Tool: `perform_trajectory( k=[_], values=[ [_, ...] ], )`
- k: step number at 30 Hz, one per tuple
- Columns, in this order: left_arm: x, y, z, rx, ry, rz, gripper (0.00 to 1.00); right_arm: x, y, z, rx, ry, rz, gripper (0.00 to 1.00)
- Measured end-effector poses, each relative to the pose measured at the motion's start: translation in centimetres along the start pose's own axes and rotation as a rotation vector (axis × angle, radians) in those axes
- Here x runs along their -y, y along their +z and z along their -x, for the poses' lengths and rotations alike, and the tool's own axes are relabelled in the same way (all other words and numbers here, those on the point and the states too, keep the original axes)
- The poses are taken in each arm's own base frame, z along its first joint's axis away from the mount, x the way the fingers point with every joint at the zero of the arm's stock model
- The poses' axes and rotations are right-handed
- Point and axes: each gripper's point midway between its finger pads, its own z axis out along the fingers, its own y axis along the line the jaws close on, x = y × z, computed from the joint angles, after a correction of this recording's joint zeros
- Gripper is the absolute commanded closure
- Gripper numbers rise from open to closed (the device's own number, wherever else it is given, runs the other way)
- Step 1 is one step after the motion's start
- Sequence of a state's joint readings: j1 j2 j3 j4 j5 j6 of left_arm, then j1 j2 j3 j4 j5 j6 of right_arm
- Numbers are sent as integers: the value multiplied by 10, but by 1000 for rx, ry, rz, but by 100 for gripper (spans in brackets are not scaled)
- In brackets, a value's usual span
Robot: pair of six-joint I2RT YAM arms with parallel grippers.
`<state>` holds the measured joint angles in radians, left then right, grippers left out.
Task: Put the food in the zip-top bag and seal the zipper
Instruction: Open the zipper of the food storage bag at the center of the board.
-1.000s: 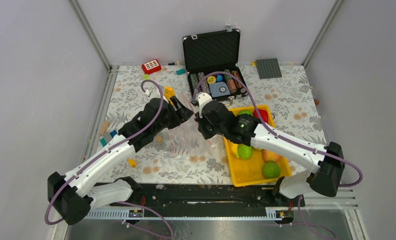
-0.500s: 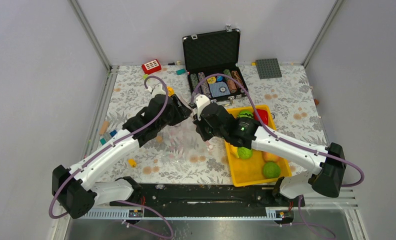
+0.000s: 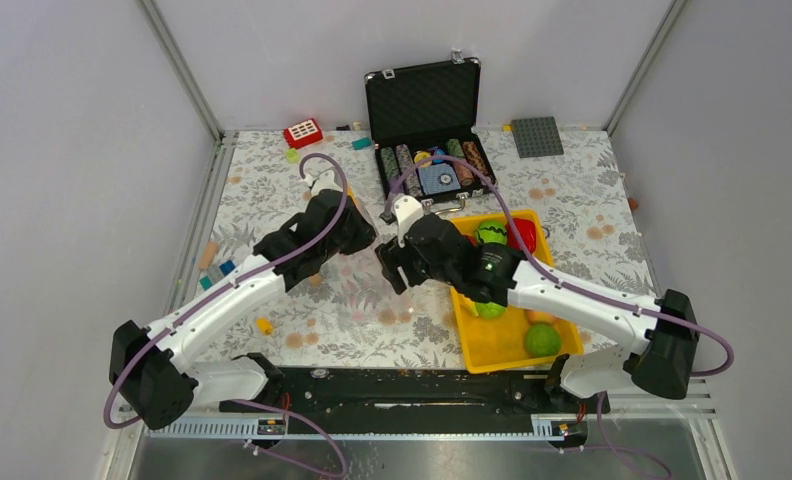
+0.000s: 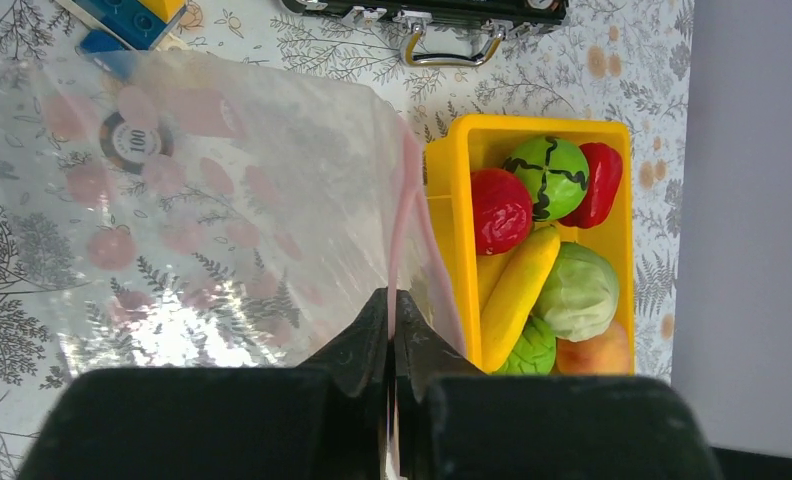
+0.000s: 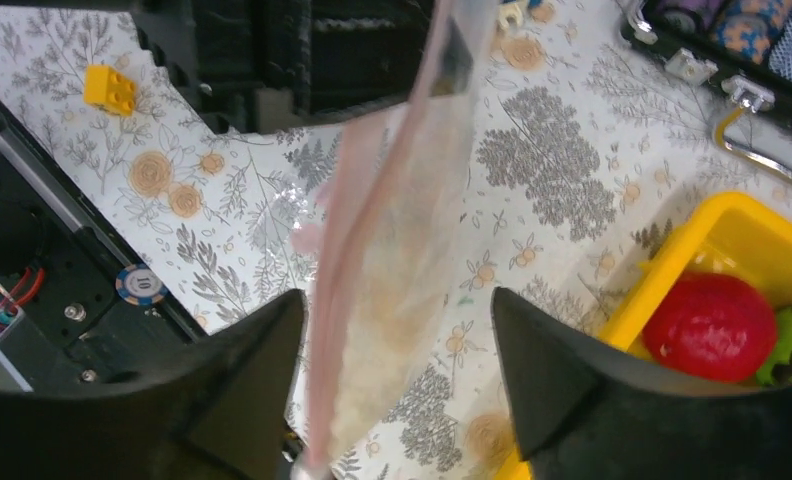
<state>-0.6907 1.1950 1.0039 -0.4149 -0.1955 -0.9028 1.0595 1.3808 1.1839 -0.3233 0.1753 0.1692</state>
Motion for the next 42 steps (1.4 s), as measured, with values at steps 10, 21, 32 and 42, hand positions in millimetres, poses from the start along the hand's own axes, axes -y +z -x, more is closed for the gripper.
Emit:
perform_trajectory(
  k=[10, 21, 32, 42],
  values=[
    [3, -7, -3, -13, 77, -19, 100, 17, -31, 20, 189, 100, -58, 0],
    [13, -12, -9, -46, 98, -20, 100, 18, 5, 22, 172, 165, -123, 1],
    [8, -14, -13, -65, 126, 17, 100, 41, 10, 13, 182, 200, -258, 5],
    [12, -22, -12, -81, 208, 10, 100, 52, 15, 6, 170, 187, -328, 52]
  ],
)
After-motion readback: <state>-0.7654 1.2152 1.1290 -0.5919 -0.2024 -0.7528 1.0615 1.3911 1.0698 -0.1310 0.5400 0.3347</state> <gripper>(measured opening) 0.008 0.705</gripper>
